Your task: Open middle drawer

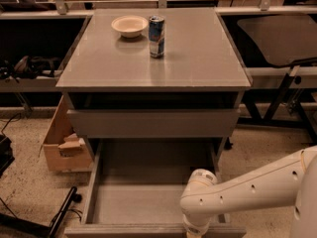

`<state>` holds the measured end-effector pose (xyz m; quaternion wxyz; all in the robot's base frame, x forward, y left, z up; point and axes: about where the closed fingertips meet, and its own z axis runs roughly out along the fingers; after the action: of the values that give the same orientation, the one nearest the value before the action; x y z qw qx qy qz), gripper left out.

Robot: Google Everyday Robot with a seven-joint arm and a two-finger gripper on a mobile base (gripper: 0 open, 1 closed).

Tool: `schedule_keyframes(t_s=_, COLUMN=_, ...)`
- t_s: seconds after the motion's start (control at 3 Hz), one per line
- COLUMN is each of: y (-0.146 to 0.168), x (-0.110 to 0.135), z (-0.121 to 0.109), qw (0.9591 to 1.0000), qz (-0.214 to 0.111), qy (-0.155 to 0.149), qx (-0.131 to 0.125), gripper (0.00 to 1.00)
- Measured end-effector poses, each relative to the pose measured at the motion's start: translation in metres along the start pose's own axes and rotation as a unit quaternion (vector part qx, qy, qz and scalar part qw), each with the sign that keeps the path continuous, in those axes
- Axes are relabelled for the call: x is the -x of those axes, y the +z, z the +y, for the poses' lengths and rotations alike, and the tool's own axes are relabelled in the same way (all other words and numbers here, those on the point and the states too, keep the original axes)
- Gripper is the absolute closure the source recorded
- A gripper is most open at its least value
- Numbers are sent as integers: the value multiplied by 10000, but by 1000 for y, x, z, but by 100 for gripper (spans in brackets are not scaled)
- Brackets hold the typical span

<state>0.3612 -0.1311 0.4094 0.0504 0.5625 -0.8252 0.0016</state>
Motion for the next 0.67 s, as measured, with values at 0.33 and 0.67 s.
schedule_keyframes(t_s=0.33, y=0, x=0, z=0, qw=10000, qz=0, qy=0, qx=0, gripper=63)
schedule_keyframes(t_s=0.67, y=0, x=0, z=0, qw=10000, qz=0, qy=0, qx=1, gripper=32)
